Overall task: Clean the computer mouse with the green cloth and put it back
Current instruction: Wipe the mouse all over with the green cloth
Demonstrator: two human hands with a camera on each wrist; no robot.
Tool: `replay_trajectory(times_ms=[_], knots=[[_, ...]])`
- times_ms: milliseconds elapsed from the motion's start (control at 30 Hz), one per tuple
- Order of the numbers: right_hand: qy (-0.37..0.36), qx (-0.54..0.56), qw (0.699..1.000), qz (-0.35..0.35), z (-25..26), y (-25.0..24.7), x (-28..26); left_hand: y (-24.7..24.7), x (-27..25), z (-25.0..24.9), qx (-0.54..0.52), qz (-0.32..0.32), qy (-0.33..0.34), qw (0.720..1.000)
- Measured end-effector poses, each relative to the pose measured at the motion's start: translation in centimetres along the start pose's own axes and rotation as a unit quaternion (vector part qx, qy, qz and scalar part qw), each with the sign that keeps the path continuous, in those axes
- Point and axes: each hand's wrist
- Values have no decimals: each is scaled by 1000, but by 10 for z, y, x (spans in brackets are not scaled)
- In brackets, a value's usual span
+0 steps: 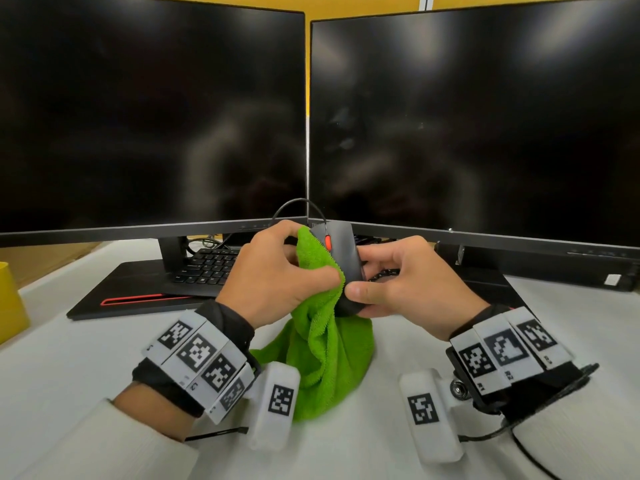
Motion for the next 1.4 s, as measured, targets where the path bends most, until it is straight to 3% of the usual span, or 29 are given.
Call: replay_trajectory(times_ms=[167, 500, 600, 833, 1167, 1400], knots=[[-7, -2, 1000, -1, 0, 1, 0, -2, 1, 0, 15, -3, 5, 1000], [-21, -10, 1000, 21, 1, 6, 0, -1, 3, -2, 41, -94, -8, 995], [-15, -6, 1000, 21, 1, 4, 0, -2, 3, -1, 25, -82, -7, 996], [-12, 9, 1000, -6, -2, 0, 0, -2, -2, -4, -40, 32, 8, 999], [-27, 22, 999, 15, -3, 5, 1, -4, 5, 0, -21, -86, 26, 996], [-19, 97, 995, -8, -1, -6, -1, -7, 3, -2, -106, -39, 43, 993]])
Point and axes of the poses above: each hand's wrist, its own x-axis towards the middle knuckle, its own y-axis out of the palm, z = x × y, and after that the axes turned 4 degrees about z, right-handed
